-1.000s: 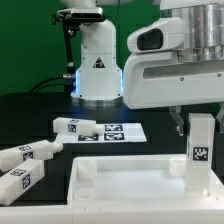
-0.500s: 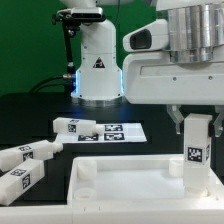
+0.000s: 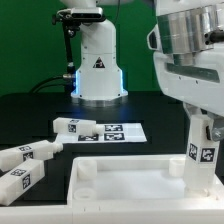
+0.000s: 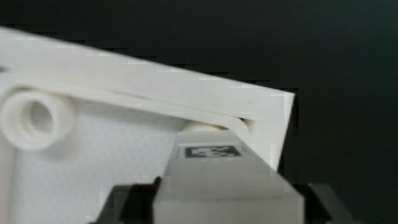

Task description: Assemble desk

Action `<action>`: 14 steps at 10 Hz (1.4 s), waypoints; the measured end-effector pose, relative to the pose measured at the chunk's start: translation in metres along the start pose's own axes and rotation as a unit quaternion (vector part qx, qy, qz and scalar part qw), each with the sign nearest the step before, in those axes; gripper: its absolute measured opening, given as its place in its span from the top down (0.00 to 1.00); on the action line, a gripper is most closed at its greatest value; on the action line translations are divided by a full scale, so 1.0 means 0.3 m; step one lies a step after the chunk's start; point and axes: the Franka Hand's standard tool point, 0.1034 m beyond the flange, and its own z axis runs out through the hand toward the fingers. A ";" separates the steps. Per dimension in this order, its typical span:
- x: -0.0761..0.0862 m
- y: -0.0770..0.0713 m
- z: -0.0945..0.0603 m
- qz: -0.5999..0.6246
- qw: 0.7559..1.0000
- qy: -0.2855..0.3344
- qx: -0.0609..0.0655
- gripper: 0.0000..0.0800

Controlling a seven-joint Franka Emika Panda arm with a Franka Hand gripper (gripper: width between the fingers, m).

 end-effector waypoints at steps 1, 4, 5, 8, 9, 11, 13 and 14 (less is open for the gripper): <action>-0.004 -0.003 0.000 0.046 0.999 -0.006 0.004 0.64; -0.008 0.004 0.007 0.067 0.997 -0.008 0.023 0.54; -0.015 0.009 0.006 0.019 1.000 -0.011 0.014 0.29; 0.011 -0.001 -0.013 -0.225 0.974 -0.007 0.000 0.19; 0.013 0.000 -0.012 -0.262 0.965 -0.007 0.000 0.19; 0.020 0.010 -0.010 -0.421 0.907 0.014 -0.024 0.19; 0.010 0.016 -0.009 -0.579 0.814 0.016 -0.053 0.19; 0.014 0.014 -0.010 -0.574 0.817 0.017 -0.052 0.19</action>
Offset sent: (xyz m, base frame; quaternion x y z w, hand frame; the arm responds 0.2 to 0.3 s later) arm 0.0000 0.0000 0.0000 0.0000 0.0000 -0.0650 0.9979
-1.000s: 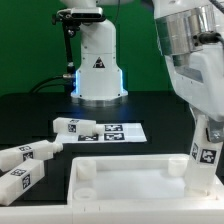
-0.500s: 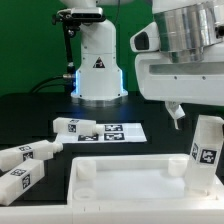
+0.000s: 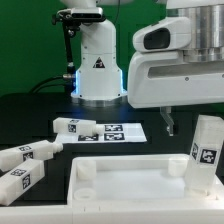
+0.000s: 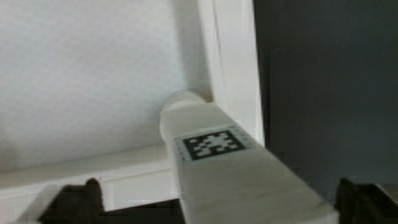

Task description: Assemble desk

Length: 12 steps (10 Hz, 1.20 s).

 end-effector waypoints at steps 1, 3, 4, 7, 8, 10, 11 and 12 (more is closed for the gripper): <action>-0.001 -0.001 0.000 0.016 1.000 0.000 0.000 0.34; 0.000 0.004 0.000 0.021 1.000 0.000 -0.001 0.51; 0.001 0.010 0.001 0.063 0.998 0.000 -0.002 0.64; 0.000 0.001 0.006 0.250 0.968 0.006 0.002 0.64; -0.002 -0.007 0.008 0.334 0.942 0.005 0.006 0.64; 0.007 -0.025 0.013 0.536 0.843 0.000 0.045 0.64; 0.012 -0.024 0.013 0.593 0.803 -0.006 0.060 0.64; 0.013 -0.023 0.013 0.605 0.794 -0.009 0.063 0.64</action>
Offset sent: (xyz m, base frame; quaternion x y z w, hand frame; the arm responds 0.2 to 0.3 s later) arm 0.0000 0.0000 0.0000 0.0000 0.0000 0.1296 0.9916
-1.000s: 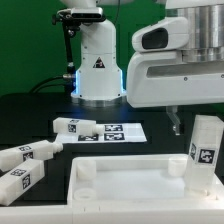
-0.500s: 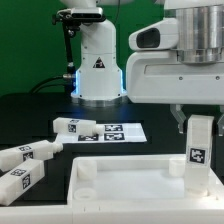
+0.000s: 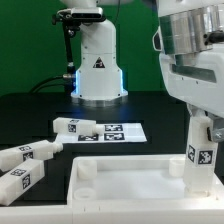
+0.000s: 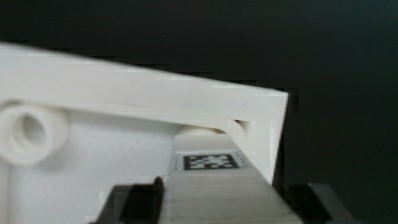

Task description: Assemble desk

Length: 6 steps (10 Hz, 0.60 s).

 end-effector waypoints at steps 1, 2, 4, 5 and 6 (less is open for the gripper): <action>-0.005 0.001 0.002 0.019 1.000 -0.001 0.000 0.64; -0.005 0.001 0.002 0.011 1.000 -0.001 0.000 0.55; 0.009 -0.006 -0.010 -0.123 0.992 -0.001 -0.004 0.36; 0.006 -0.008 -0.022 -0.209 0.978 -0.008 -0.013 0.22; -0.012 0.001 -0.026 -0.257 0.966 -0.013 -0.030 0.19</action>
Offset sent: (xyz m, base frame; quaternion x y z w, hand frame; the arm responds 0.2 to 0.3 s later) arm 0.0048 -0.0069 0.0126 -0.0112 -0.0209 -0.3068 0.9515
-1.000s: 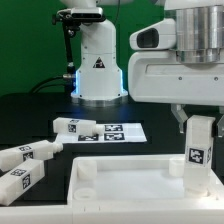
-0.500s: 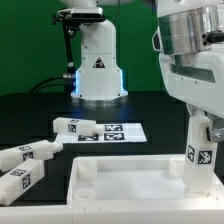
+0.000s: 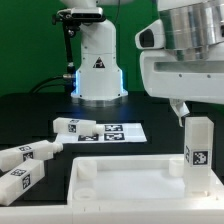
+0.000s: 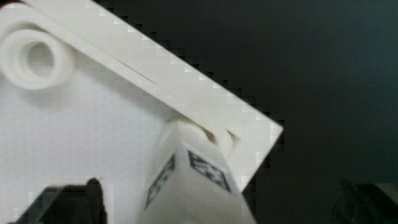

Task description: Assemble desk

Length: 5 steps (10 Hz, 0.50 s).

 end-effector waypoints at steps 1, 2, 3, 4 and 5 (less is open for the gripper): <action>0.005 -0.002 0.001 -0.029 1.000 0.002 0.003 0.19; 0.007 0.000 0.001 -0.072 0.997 0.002 0.002 0.19; 0.009 0.004 0.000 -0.130 0.992 0.006 -0.004 0.19; 0.022 0.012 -0.005 -0.223 0.974 0.021 -0.023 0.19; 0.040 0.020 -0.006 -0.323 0.945 0.035 -0.044 0.19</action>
Offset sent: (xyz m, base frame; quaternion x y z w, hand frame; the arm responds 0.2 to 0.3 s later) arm -0.0057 -0.0209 0.0062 -0.1071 0.0692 -0.3509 0.9277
